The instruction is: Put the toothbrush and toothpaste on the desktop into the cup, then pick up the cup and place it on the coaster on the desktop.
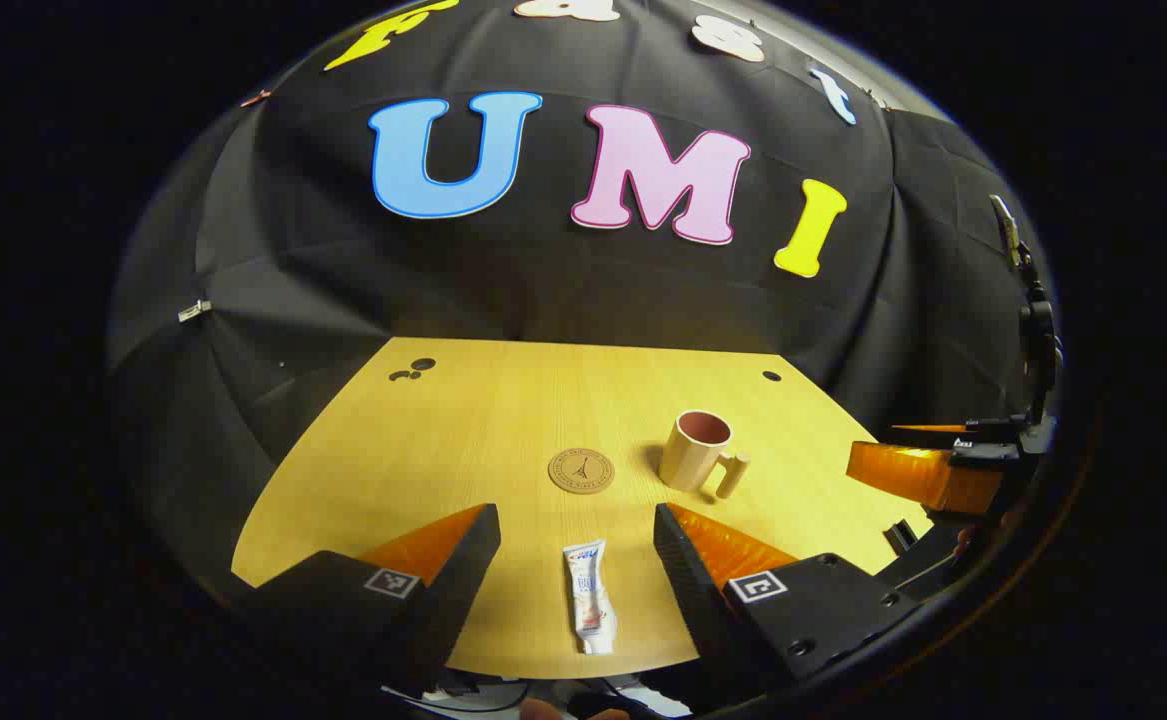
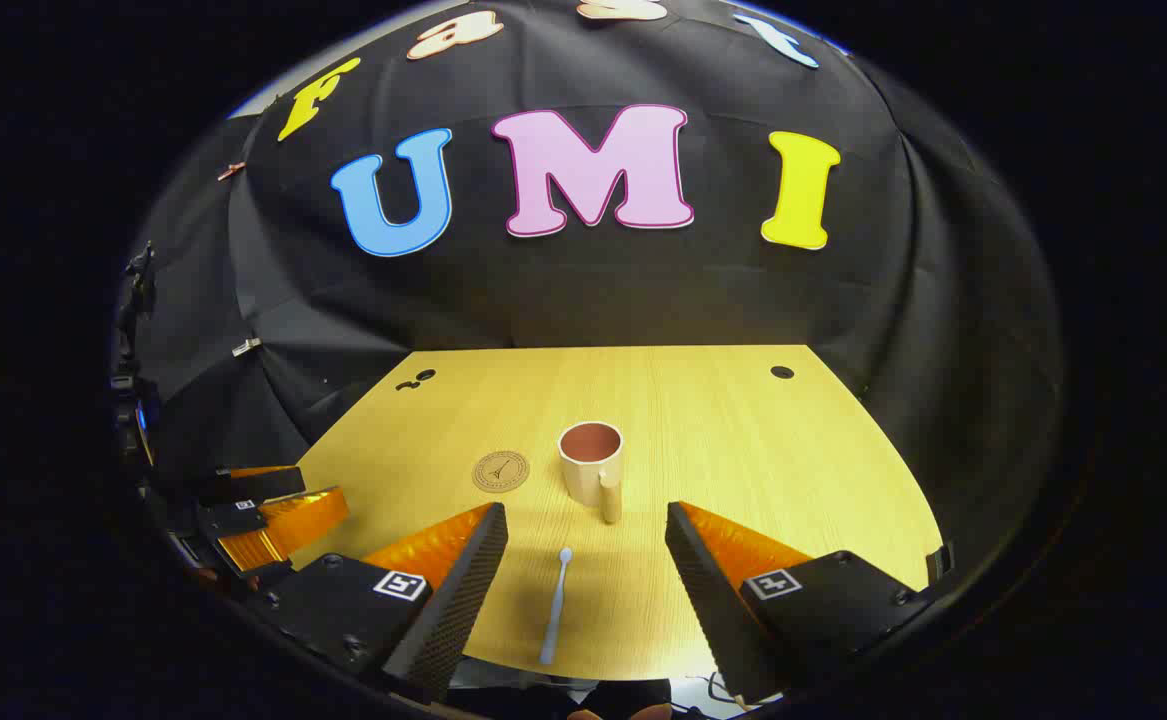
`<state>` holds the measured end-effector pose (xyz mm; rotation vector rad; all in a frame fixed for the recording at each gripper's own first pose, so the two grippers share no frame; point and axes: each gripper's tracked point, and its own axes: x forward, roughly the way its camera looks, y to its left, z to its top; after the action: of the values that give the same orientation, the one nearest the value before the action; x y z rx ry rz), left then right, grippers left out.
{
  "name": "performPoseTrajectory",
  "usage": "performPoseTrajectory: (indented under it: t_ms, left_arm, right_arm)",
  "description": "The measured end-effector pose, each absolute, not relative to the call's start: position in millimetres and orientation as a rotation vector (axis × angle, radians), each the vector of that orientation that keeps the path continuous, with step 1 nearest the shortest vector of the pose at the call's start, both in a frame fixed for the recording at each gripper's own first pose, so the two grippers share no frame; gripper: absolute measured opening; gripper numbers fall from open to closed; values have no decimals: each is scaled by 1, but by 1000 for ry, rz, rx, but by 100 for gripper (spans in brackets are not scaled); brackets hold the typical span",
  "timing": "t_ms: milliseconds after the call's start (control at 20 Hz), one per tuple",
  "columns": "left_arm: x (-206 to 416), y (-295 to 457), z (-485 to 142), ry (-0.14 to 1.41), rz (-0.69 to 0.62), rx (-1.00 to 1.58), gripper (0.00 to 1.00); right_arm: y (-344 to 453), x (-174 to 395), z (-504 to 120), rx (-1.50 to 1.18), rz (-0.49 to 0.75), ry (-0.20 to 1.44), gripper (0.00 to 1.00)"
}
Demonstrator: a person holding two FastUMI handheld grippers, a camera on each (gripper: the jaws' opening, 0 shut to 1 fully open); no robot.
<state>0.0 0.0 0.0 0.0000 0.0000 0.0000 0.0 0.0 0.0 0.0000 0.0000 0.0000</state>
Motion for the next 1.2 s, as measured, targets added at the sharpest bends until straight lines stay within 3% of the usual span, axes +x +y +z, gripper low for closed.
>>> performPoseTrajectory:
  t_ms: [1200]
  left_arm:
    - [96, -12, -122, 397, -8, -127, 93]
  right_arm:
    - [-25, 11, -27, -46, -29, 127, 97]
